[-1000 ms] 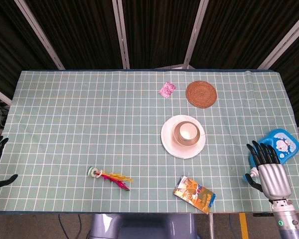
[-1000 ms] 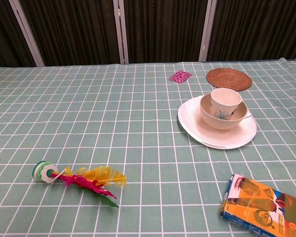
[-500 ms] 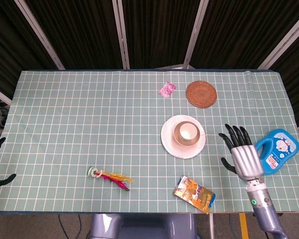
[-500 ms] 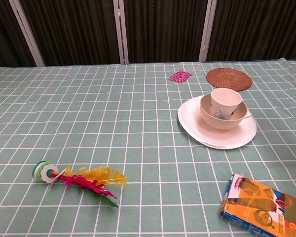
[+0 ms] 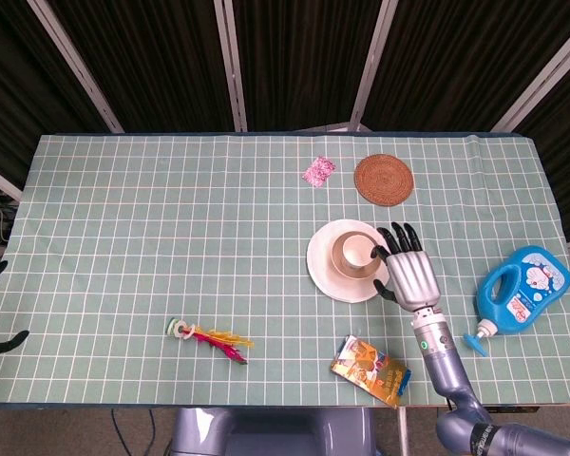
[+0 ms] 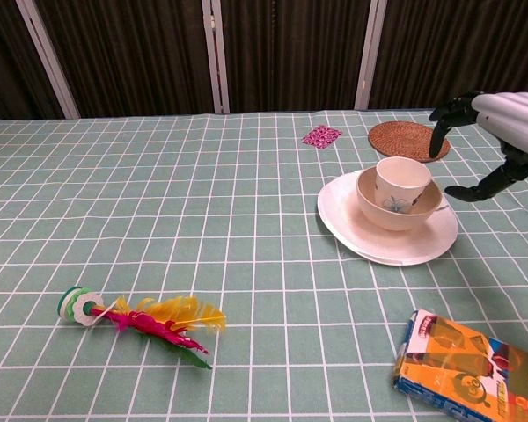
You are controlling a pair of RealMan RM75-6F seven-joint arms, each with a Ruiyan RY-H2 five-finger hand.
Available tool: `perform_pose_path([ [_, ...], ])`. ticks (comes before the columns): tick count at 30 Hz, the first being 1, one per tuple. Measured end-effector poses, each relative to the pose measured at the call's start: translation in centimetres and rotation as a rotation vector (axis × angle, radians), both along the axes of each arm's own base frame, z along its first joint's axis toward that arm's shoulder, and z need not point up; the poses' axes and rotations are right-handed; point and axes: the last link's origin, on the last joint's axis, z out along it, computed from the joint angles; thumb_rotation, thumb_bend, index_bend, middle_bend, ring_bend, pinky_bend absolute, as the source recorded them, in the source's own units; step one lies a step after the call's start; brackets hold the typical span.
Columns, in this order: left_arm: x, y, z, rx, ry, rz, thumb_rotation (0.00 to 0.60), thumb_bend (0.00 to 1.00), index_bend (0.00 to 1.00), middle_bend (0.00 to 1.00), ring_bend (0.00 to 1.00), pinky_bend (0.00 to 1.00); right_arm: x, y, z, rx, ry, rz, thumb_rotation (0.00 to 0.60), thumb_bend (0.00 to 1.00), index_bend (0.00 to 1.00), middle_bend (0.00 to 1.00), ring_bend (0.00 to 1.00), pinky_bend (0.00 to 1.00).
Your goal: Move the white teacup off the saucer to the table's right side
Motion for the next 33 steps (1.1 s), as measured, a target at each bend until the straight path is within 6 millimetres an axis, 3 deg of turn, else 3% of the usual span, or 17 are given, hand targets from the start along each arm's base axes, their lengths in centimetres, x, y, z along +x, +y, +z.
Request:
perform_pose_path([
  [20,-0.2,0.2,0.2,-0.001,-0.016,0.007,0.6,0.0,0.0,0.0,0.0,0.0,0.0,-2.3,-3.9,0.044,0.002,-0.042,0.6,0.24,0.49,0.17,0.0,0.0],
  [27,-0.2,0.2,0.3,0.0,-0.022,0.007,0.6,0.0,0.0,0.0,0.0,0.0,0.2,-2.6,-4.9,0.056,-0.014,-0.045,0.6,0.46,0.58,0.2,0.0,0.0],
  [33,-0.2,0.2,0.3,-0.004,-0.02,0.004,0.6,0.0,0.0,0.0,0.0,0.0,0.4,-2.4,-5.0,0.046,-0.019,-0.032,0.6,0.49,0.63,0.21,0.0,0.0],
])
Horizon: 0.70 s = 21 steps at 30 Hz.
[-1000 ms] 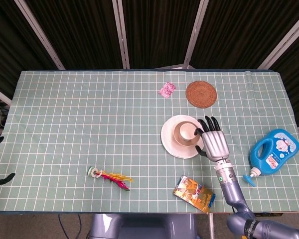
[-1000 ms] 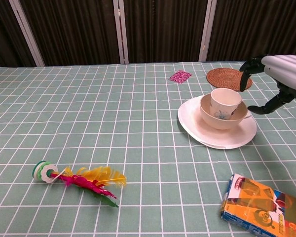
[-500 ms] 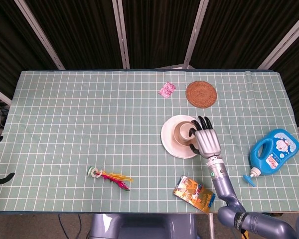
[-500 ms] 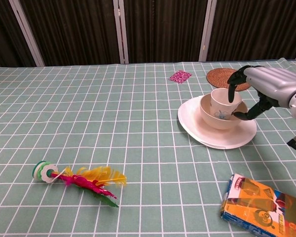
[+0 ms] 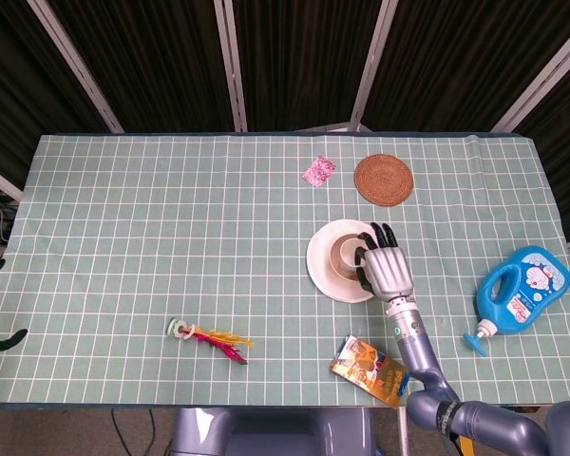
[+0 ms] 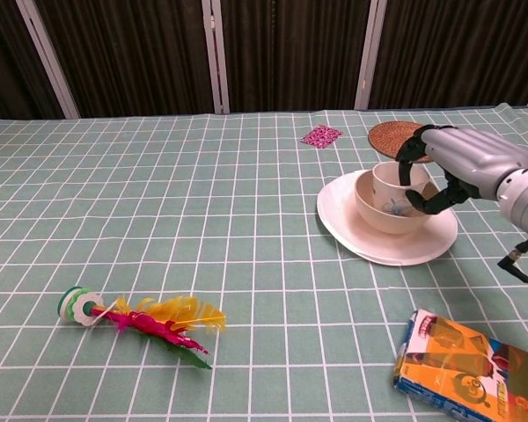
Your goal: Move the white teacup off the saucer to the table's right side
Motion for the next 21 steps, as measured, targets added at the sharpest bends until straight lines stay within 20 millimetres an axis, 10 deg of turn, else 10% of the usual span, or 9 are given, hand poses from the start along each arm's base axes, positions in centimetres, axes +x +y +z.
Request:
perform_pose_path([
  [12,0.2,0.0,-0.2,-0.005,0.013,-0.002,0.6,0.0,0.0,0.0,0.0,0.0,0.0,0.9,6.3,-0.149,-0.053,0.06,0.6,0.48,0.63,0.21,0.0,0.0],
  [21,0.4,0.0,-0.5,-0.007,0.027,-0.005,0.6,0.0,0.0,0.0,0.0,0.0,-4.1,2.7,11.3,-0.247,-0.044,0.004,0.6,0.48,0.63,0.21,0.0,0.0],
])
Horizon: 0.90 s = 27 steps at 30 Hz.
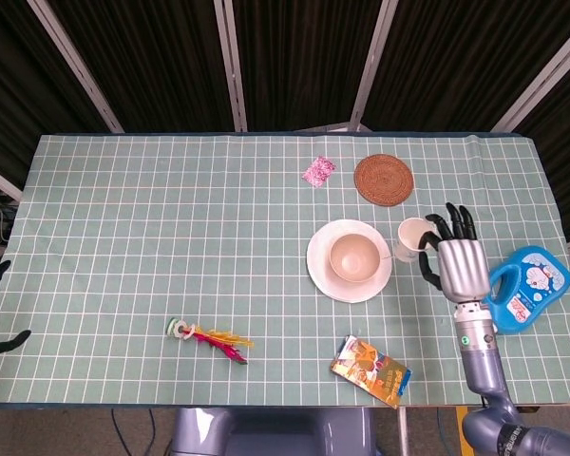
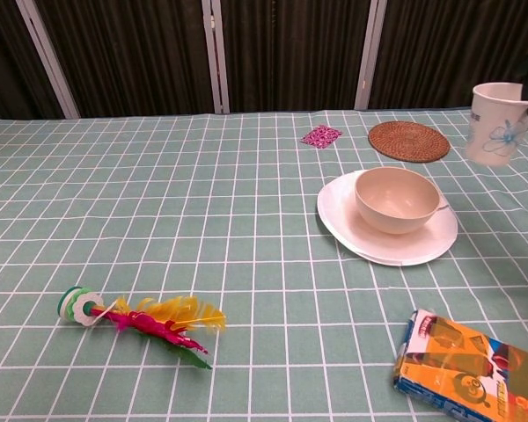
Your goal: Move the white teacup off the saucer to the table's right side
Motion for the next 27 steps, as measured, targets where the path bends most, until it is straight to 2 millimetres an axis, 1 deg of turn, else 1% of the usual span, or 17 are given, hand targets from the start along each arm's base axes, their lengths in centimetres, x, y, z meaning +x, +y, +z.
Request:
perform_pose_path([
  [3,0.1,0.0,-0.1,-0.002,0.005,-0.001,0.6,0.0,0.0,0.0,0.0,0.0,-1.6,0.4,0.4,-0.003,-0.006,-0.034,0.6,0.48,0.63,0.21,0.0,0.0],
  [7,0.1,0.0,-0.1,0.0,0.006,-0.001,0.6,0.0,0.0,0.0,0.0,0.0,-3.7,0.6,0.4,0.0,0.007,-0.081,0.6,0.47,0.63,0.21,0.0,0.0],
  [10,0.2,0.0,-0.1,0.0,0.007,-0.001,0.6,0.0,0.0,0.0,0.0,0.0,-5.0,0.8,0.0,0.007,0.008,-0.116,0.6,0.47,0.63,0.21,0.0,0.0],
  [17,0.0,0.1,-0.1,0.0,0.007,0.004,0.6,0.0,0.0,0.0,0.0,0.0,-8.7,1.0,-1.7,0.04,-0.009,-0.228,0.6,0.47,0.63,0.21,0.0,0.0],
  [20,0.0,0.1,-0.1,0.0,0.007,0.003,0.6,0.0,0.0,0.0,0.0,0.0,-9.7,1.3,-2.6,0.056,-0.016,-0.254,0.6,0.46,0.63,0.21,0.0,0.0],
  [23,0.0,0.1,-0.1,-0.001,0.007,0.002,0.6,0.0,0.0,0.0,0.0,0.0,-10.2,1.7,-3.3,0.071,-0.022,-0.265,0.6,0.44,0.63,0.21,0.0,0.0],
  [25,0.0,0.1,-0.1,-0.001,0.006,0.003,0.6,0.0,0.0,0.0,0.0,0.0,-10.3,1.9,-3.4,0.077,-0.023,-0.264,0.6,0.41,0.63,0.21,0.0,0.0],
  [27,0.1,0.1,-0.1,-0.002,0.006,0.002,0.6,0.0,0.0,0.0,0.0,0.0,-10.4,2.1,-3.5,0.082,-0.021,-0.261,0.6,0.37,0.63,0.18,0.0,0.0],
])
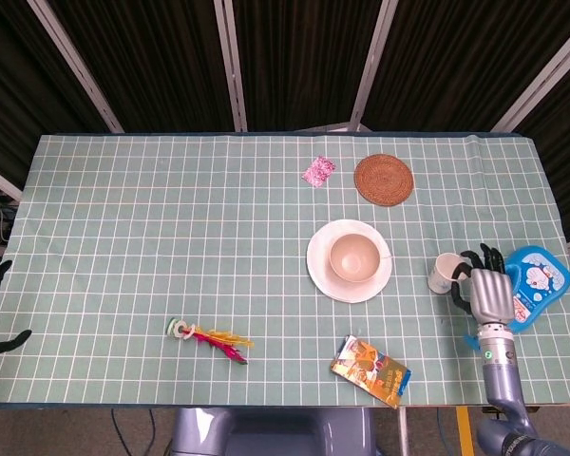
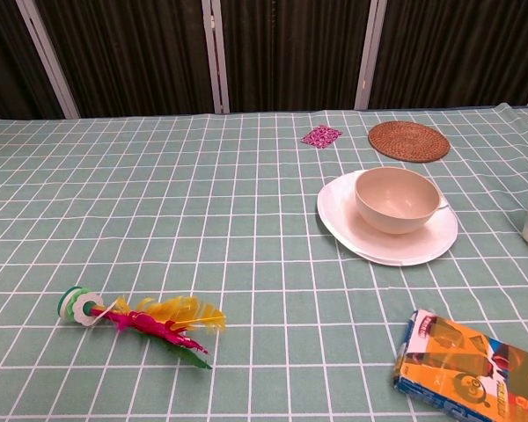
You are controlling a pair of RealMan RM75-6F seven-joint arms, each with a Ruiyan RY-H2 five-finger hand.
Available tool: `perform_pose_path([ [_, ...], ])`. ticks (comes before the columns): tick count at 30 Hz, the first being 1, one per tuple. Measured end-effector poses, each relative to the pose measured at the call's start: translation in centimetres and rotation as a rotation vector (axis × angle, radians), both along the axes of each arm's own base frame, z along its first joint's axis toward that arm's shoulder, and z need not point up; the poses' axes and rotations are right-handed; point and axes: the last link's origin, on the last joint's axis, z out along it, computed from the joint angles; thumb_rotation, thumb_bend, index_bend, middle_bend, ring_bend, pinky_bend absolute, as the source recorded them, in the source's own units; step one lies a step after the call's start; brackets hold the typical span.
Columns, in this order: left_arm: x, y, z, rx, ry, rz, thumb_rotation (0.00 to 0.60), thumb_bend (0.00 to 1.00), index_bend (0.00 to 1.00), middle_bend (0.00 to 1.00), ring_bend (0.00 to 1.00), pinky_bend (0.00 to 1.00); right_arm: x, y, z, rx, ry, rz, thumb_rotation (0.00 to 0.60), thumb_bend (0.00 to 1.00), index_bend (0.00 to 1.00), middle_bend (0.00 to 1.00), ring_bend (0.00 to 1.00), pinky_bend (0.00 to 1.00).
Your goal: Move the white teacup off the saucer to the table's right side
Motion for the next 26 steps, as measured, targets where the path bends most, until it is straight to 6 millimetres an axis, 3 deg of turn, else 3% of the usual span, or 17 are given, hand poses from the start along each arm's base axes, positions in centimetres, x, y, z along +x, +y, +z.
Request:
perform_pose_path([
  [2,0.0,0.0,0.0,0.001,-0.001,-0.002,0.6,0.0,0.0,0.0,0.0,0.0,-0.1,0.4,-0.1,0.015,0.002,-0.001,0.6,0.34,0.62,0.14,0.0,0.0],
  [4,0.0,0.0,0.0,0.001,-0.001,-0.003,0.6,0.0,0.0,0.0,0.0,0.0,-0.1,0.6,-0.1,0.028,0.002,-0.001,0.6,0.31,0.53,0.07,0.0,0.0],
  [8,0.1,0.0,0.1,0.003,-0.003,-0.004,0.6,0.0,0.0,0.0,0.0,0.0,0.1,1.2,0.1,0.05,0.002,0.007,0.6,0.25,0.2,0.0,0.0,0.0],
  [11,0.0,0.0,0.0,0.002,-0.002,-0.004,0.6,0.0,0.0,0.0,0.0,0.0,0.6,1.5,0.4,0.052,0.004,0.02,0.6,0.23,0.06,0.0,0.0,0.0],
  [19,0.0,0.0,0.1,0.006,-0.006,-0.004,0.6,0.0,0.0,0.0,0.0,0.0,1.8,2.7,1.9,0.037,0.025,0.056,0.6,0.19,0.0,0.0,0.0,0.0],
  [26,-0.1,0.0,0.0,0.003,0.002,-0.006,0.6,0.0,0.0,0.0,0.0,0.0,2.1,5.7,4.8,0.016,0.081,0.128,0.6,0.17,0.0,0.0,0.0,0.0],
])
